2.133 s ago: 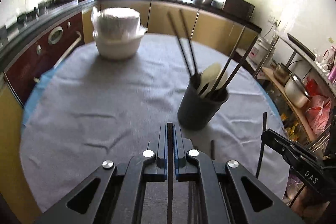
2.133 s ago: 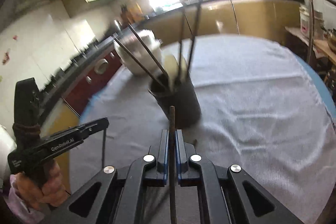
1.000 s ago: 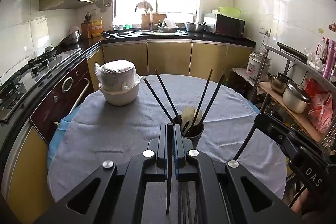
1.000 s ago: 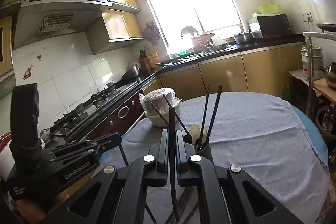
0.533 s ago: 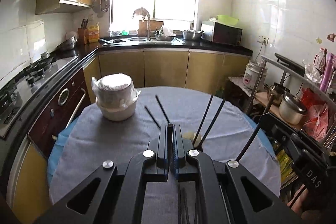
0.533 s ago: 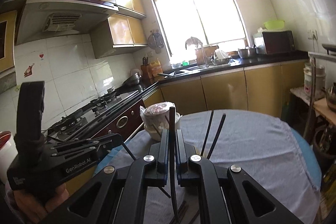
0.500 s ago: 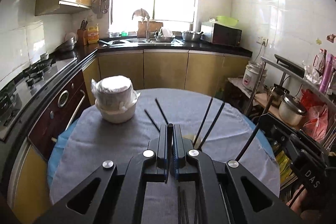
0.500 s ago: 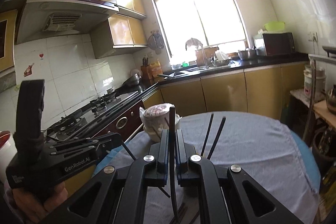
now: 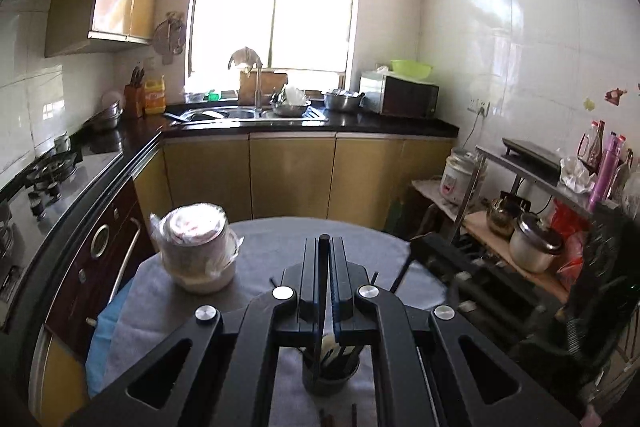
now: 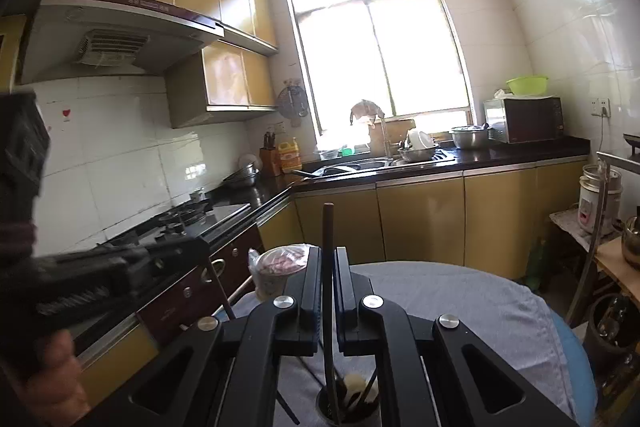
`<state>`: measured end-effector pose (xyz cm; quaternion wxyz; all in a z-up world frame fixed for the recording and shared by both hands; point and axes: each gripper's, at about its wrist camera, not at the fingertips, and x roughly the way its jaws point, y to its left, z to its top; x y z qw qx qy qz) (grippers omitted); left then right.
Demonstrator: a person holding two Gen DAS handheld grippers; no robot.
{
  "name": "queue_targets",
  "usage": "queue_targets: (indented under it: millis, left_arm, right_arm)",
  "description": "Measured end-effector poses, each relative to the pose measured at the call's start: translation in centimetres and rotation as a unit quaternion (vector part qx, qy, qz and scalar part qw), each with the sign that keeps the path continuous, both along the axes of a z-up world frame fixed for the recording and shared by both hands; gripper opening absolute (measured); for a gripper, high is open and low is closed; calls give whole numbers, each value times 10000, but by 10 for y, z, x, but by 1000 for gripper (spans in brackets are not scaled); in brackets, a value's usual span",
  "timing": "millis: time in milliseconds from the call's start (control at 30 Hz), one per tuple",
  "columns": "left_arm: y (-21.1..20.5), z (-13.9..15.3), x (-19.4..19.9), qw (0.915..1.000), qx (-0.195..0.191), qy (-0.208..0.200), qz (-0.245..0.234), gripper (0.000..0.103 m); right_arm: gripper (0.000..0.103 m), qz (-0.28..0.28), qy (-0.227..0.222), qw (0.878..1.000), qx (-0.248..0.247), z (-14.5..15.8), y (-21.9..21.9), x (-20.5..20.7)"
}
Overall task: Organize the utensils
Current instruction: 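Drop both chopsticks into the black cup and open both tools, then move both tools back above the remaining chopsticks on the cloth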
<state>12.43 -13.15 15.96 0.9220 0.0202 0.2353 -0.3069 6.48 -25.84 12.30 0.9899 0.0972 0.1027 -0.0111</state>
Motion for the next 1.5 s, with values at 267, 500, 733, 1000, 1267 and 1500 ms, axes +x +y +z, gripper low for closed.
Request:
queue_targets:
  millis: [267,500,733,1000,1267,1500]
  left_arm:
    - [-17,-41,29,9987,84,507,-42,5]
    - [-16,-72,31,9951,238,953,-145,6]
    - [19,-78,-11,9976,492,461,127,49]
    - [50,-124,-52,9899,944,867,612,70]
    - [59,-161,-86,9793,1333,995,1154,72]
    - [65,-182,-101,9738,1446,1169,1306,73]
  right_arm:
    - [6,-145,389,9989,208,-35,-16,26]
    - [7,19,774,9950,626,-62,-31,23]
    - [9,-16,850,9907,1066,-81,-41,-18]
    - [47,-194,1322,9796,1499,-129,-42,-75]
    - [48,-201,1858,9690,1619,-172,-29,-108]
    - [48,-15,2118,9650,1548,-191,-11,-123]
